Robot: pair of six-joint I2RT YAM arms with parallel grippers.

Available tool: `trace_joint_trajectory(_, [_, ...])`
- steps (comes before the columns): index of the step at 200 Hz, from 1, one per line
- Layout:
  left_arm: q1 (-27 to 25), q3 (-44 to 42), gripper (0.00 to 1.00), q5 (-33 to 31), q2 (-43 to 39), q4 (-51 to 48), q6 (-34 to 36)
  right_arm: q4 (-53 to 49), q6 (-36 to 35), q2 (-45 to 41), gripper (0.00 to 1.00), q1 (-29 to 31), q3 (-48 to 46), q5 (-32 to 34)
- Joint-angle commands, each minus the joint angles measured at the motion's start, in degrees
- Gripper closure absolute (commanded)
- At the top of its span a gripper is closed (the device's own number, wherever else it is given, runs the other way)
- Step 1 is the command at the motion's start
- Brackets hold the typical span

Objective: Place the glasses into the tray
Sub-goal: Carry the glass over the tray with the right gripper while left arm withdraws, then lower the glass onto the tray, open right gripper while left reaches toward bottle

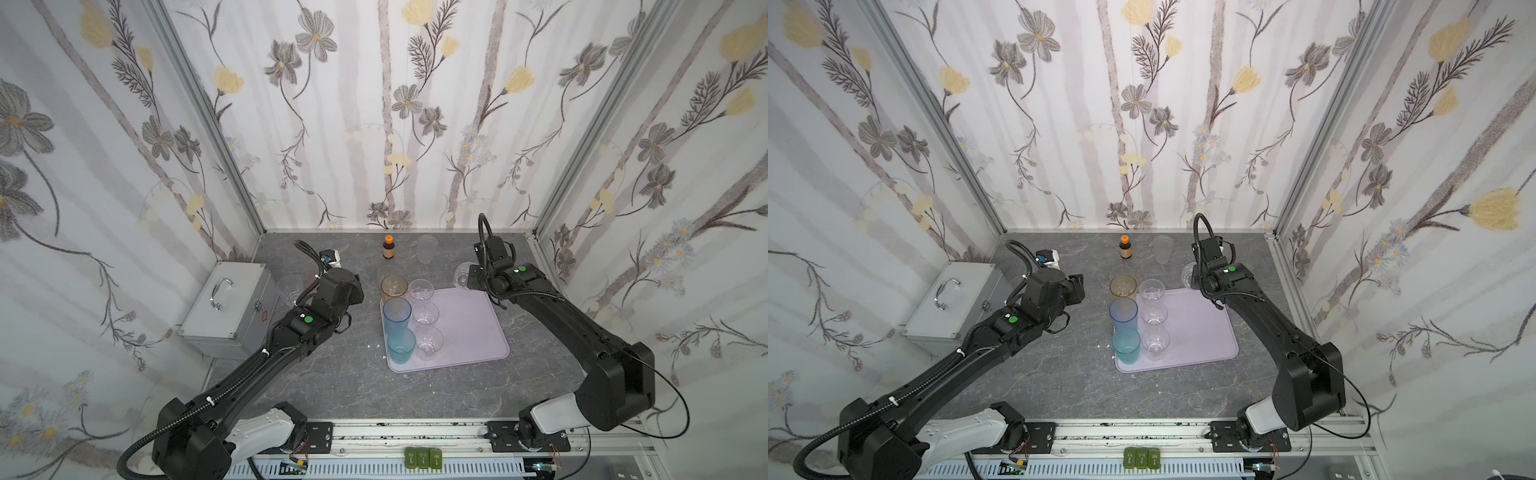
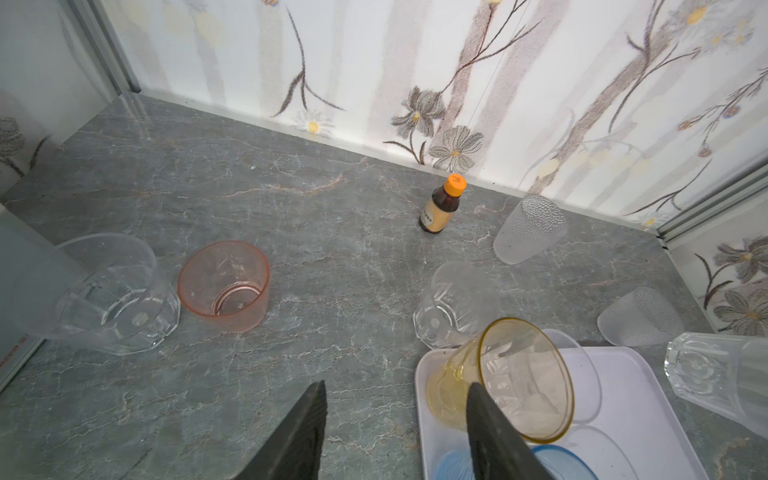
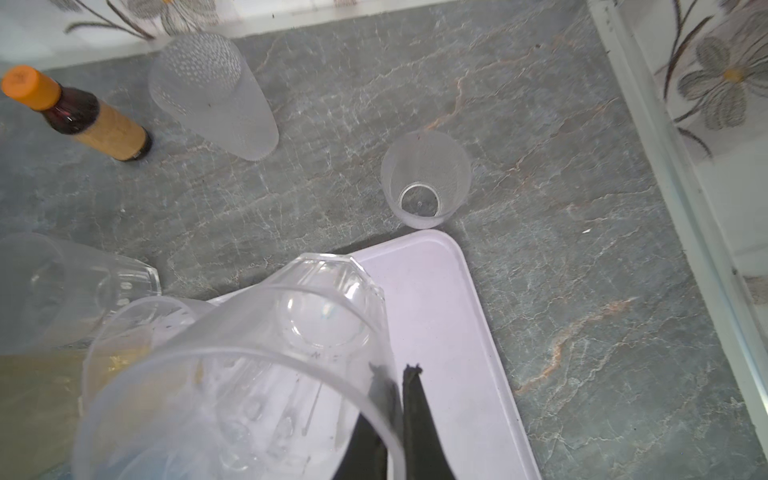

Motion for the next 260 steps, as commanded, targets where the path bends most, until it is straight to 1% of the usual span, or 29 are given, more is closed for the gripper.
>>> trace_joint_trajectory(1, [0.4, -1.5, 0.44, 0.6, -0.3, 2.5, -0.8, 0.9, -1.0, 3.3, 1.00, 0.0, 1.1, -4.4])
trace_joint_trajectory(34, [0.5, -3.3, 0.44, 1.0, 0.5, 3.5, -1.5, -0.3, -2.2, 9.5, 1.00, 0.0, 3.8, -6.5])
trace_joint_trajectory(75, [0.6, -3.6, 0.43, 1.6, 1.9, 4.2, -1.7, 0.0, -3.5, 14.6, 1.00, -0.1, 5.2, -8.1])
trace_joint_trajectory(109, [0.6, -3.4, 0.43, 2.0, 2.9, 4.6, -1.6, 0.3, -4.1, 17.5, 1.00, -0.5, 5.8, -9.9])
trace_joint_trajectory(194, [0.6, -3.4, 0.43, 2.6, 4.6, 5.5, -1.6, -0.1, -4.4, 21.4, 1.00, -0.9, 8.4, -9.6])
trace_joint_trajectory(212, [0.6, -3.6, 0.43, 2.6, 4.5, 5.6, -1.6, -0.2, -4.4, 21.1, 0.93, -1.0, 8.5, -9.5])
trace_joint_trajectory(236, [0.7, -3.5, 0.43, 2.6, 4.8, 5.8, -1.1, -0.9, -4.4, 20.2, 0.77, -1.0, 9.0, -9.5])
trace_joint_trajectory(260, [1.1, -3.1, 0.43, 2.6, 5.1, 6.0, -0.5, -1.8, -4.3, 18.1, 0.69, -1.0, 10.1, -9.6])
